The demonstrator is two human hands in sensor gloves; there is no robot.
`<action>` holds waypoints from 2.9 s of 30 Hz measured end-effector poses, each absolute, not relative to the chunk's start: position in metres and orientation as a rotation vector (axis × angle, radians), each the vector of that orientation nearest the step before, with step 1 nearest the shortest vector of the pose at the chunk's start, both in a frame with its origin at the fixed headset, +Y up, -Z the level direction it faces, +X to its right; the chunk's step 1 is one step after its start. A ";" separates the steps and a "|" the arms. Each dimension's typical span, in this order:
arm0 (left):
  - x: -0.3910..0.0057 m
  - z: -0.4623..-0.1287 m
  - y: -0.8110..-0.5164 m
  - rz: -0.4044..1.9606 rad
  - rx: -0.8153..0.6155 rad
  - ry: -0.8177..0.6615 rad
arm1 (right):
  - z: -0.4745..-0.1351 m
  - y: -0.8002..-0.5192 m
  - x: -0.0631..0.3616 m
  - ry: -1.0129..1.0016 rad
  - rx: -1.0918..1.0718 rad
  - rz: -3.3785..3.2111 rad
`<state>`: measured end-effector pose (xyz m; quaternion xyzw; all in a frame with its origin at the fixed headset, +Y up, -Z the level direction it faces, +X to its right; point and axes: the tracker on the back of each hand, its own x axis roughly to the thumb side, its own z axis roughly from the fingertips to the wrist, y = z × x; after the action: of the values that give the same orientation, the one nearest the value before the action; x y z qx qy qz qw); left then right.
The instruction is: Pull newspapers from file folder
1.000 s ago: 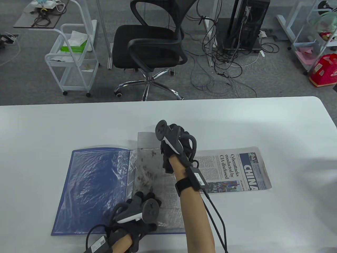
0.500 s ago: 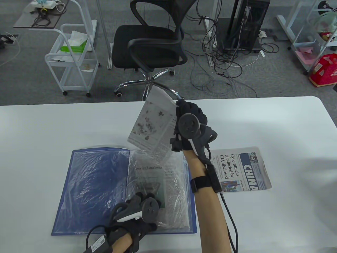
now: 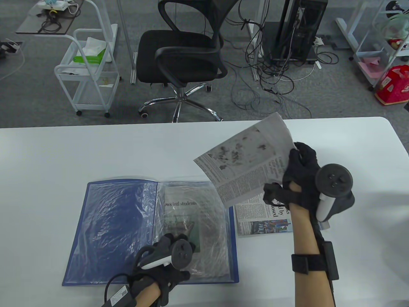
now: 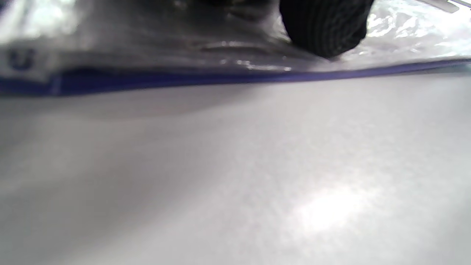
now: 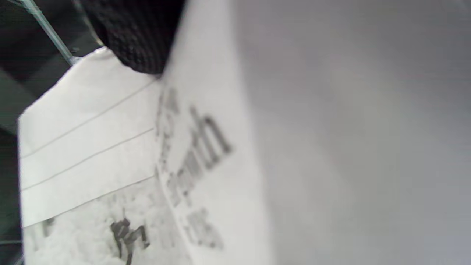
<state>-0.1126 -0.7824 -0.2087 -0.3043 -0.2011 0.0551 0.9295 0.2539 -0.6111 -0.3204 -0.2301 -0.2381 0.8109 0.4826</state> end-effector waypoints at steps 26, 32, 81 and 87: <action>-0.113 -0.209 -0.782 0.126 -0.626 -0.405 | -0.300 -0.715 0.314 -0.587 -0.907 2.565; -0.113 -0.209 -0.782 0.128 -0.625 -0.405 | -0.293 -0.694 0.291 -0.687 -0.656 2.572; -0.190 -0.228 -0.684 0.740 -0.102 0.125 | -0.295 -0.701 0.216 -0.504 -0.091 2.950; -0.268 -0.217 -0.706 0.763 -0.056 0.363 | -0.295 -0.705 0.216 -0.486 -0.104 2.970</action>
<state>-0.2678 -0.7055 -0.2168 -0.0271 0.1761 0.3700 0.9118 0.2157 -0.7047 -0.2953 -0.0346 -0.1609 0.9842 0.0652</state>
